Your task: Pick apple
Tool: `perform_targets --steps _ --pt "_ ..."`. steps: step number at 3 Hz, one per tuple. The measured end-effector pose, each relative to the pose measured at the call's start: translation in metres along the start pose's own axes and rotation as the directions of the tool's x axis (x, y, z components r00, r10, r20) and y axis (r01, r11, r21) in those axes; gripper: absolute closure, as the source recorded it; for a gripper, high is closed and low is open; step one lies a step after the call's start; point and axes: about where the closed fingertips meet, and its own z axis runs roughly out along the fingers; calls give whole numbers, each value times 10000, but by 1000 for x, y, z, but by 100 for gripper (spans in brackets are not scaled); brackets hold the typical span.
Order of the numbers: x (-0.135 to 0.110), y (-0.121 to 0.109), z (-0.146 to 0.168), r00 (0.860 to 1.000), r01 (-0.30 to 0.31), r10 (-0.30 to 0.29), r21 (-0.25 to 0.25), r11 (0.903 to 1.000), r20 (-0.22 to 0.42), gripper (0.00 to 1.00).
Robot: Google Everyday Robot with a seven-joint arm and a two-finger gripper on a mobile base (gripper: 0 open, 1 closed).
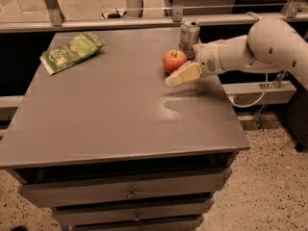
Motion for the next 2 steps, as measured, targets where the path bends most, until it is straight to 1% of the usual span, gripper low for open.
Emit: perform_targets --steps 1,2 --pt "-4 -4 12 9994 -222 221 48 9997 262 0" --pt "-7 -4 23 9984 -369 369 -10 9993 421 0"
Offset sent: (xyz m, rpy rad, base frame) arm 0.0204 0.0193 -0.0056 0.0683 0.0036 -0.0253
